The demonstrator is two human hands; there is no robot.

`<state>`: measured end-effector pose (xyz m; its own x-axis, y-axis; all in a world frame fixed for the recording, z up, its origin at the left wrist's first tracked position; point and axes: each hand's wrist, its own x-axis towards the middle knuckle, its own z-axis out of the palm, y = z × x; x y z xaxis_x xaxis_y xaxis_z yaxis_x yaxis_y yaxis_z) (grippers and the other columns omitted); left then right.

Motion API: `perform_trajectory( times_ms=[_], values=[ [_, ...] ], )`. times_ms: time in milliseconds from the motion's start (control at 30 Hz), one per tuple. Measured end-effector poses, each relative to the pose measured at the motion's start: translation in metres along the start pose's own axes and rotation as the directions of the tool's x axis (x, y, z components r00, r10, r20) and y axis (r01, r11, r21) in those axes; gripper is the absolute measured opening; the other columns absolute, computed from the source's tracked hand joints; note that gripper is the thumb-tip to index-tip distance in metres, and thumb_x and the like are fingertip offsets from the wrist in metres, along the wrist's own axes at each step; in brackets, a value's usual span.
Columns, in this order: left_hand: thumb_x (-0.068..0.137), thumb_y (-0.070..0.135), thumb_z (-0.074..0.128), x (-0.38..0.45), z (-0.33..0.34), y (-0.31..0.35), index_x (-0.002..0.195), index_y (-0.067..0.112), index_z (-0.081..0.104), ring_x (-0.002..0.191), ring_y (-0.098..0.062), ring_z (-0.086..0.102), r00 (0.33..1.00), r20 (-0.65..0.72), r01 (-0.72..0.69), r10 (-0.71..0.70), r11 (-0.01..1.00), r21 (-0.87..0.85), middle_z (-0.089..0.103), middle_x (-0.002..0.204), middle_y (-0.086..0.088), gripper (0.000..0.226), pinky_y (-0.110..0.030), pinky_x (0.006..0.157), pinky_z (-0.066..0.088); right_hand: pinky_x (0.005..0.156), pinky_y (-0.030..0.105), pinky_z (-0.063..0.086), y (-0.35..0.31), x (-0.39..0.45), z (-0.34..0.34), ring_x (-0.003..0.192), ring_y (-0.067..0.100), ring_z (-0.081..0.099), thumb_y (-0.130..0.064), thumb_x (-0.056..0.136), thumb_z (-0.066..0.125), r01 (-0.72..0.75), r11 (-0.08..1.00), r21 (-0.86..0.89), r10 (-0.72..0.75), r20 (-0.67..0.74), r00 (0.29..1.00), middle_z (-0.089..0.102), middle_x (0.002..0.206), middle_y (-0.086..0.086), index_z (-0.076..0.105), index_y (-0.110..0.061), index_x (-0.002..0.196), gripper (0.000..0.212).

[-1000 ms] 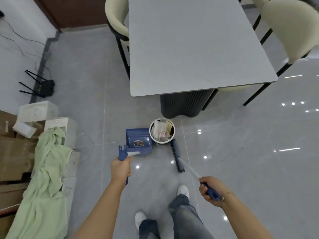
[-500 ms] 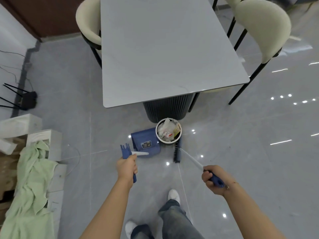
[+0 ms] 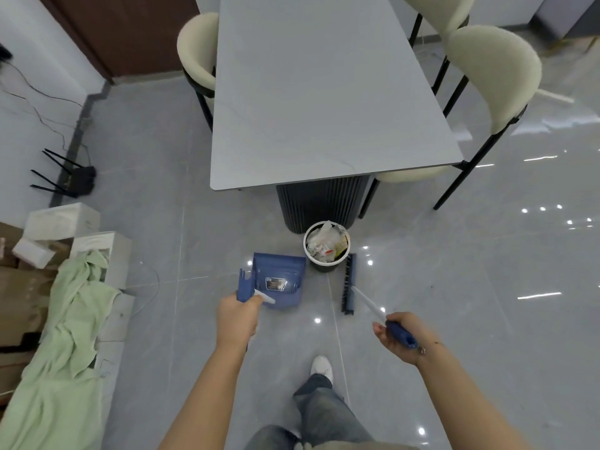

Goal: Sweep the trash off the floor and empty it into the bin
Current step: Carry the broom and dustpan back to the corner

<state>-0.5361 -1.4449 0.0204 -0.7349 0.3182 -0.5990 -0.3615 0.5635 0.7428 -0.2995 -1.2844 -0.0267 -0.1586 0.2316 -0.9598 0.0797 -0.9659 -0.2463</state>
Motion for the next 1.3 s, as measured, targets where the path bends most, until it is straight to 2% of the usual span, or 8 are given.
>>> perform_trajectory(
  times_ms=[267, 467, 567, 700, 900, 1000, 1067, 1300],
  values=[
    [0.058, 0.017, 0.053, -0.072, -0.031, -0.054, 0.057, 0.011, 0.051, 0.043, -0.018, 0.035, 0.997, 0.060, -0.062, 0.054, 0.990, 0.130, 0.039, 0.036, 0.008, 0.007, -0.025, 0.047, 0.028, 0.041, 0.024, 0.053, 0.077, -0.052, -0.040, 0.041, 0.022, 0.063, -0.002, 0.095, 0.044, 0.129, 0.968, -0.216, -0.131, 0.004, 0.991, 0.060, 0.074, 0.022, 0.050, 0.005, 0.107, 0.015],
    [0.074, 0.003, 0.057, -0.117, -0.030, -0.107, 0.059, 0.008, 0.048, 0.043, -0.018, 0.035, 0.993, 0.099, -0.084, 0.068, 0.982, 0.169, 0.039, 0.035, 0.008, 0.018, -0.026, 0.048, 0.029, 0.062, 0.035, 0.059, 0.111, -0.107, -0.079, 0.077, 0.040, 0.069, -0.019, 0.097, 0.026, 0.424, 0.902, -0.086, -0.400, 0.208, 0.893, 0.067, 0.083, 0.030, 0.059, 0.001, 0.099, 0.039],
    [0.072, 0.006, 0.058, -0.134, -0.017, -0.113, 0.065, 0.007, 0.051, 0.044, -0.017, 0.035, 0.985, 0.161, -0.097, 0.065, 0.975, 0.200, 0.040, 0.043, 0.003, 0.010, -0.027, 0.048, 0.028, 0.073, 0.039, 0.058, 0.115, -0.131, -0.083, 0.087, 0.043, 0.066, -0.006, 0.099, 0.030, 0.534, 0.837, -0.119, -0.501, 0.226, 0.835, 0.066, 0.091, 0.032, 0.053, -0.006, 0.107, 0.025],
    [0.071, 0.013, 0.060, -0.153, 0.023, -0.096, 0.070, 0.010, 0.052, 0.050, -0.020, 0.039, 0.963, 0.260, -0.150, 0.077, 0.951, 0.271, 0.042, 0.055, -0.005, 0.008, -0.030, 0.051, 0.030, 0.062, 0.025, 0.054, 0.118, -0.150, -0.099, 0.072, 0.022, 0.070, -0.008, 0.093, 0.057, 0.686, 0.563, -0.461, -0.684, 0.206, 0.700, 0.069, 0.082, 0.022, 0.049, -0.015, 0.108, 0.019],
    [0.079, 0.010, 0.059, -0.182, 0.125, -0.055, 0.062, 0.013, 0.047, 0.045, -0.016, 0.040, 0.904, 0.413, -0.280, 0.105, 0.878, 0.388, 0.041, 0.050, 0.000, 0.021, -0.021, 0.044, 0.031, 0.061, 0.022, 0.047, 0.079, -0.136, -0.167, 0.064, 0.010, 0.058, -0.038, 0.093, 0.053, 0.611, 0.231, -0.757, -0.886, 0.096, 0.454, 0.059, 0.072, -0.004, 0.053, -0.022, 0.089, 0.016],
    [0.080, 0.011, 0.059, -0.193, 0.204, -0.027, 0.063, 0.014, 0.047, 0.045, -0.014, 0.039, 0.881, 0.458, -0.332, 0.122, 0.848, 0.414, 0.041, 0.050, 0.001, 0.022, -0.022, 0.045, 0.031, 0.078, 0.019, 0.048, 0.026, -0.122, -0.215, 0.085, 0.004, 0.054, -0.033, 0.094, 0.051, 0.676, 0.266, -0.687, -0.916, 0.039, 0.400, 0.049, 0.101, -0.004, 0.049, -0.023, 0.106, 0.015],
    [0.080, 0.012, 0.060, -0.199, 0.255, -0.007, 0.064, 0.014, 0.047, 0.044, -0.013, 0.038, 0.874, 0.467, -0.356, 0.133, 0.829, 0.431, 0.041, 0.046, 0.004, 0.021, -0.023, 0.046, 0.030, 0.085, 0.019, 0.045, -0.011, -0.114, -0.246, 0.090, -0.002, 0.053, -0.031, 0.098, 0.046, 0.733, 0.395, -0.553, -0.874, 0.020, 0.486, 0.054, 0.107, -0.004, 0.047, -0.023, 0.116, 0.020],
    [0.078, 0.010, 0.061, -0.224, 0.438, 0.062, 0.061, 0.011, 0.049, 0.047, -0.018, 0.036, 0.872, 0.465, -0.365, 0.152, 0.834, 0.413, 0.041, 0.049, -0.001, 0.020, -0.025, 0.048, 0.029, 0.068, 0.000, 0.039, -0.157, -0.109, -0.355, 0.066, -0.010, 0.047, -0.025, 0.101, 0.036, 0.798, 0.487, -0.355, -0.847, 0.032, 0.531, 0.050, 0.082, -0.004, 0.048, -0.009, 0.105, 0.021]
  ],
)
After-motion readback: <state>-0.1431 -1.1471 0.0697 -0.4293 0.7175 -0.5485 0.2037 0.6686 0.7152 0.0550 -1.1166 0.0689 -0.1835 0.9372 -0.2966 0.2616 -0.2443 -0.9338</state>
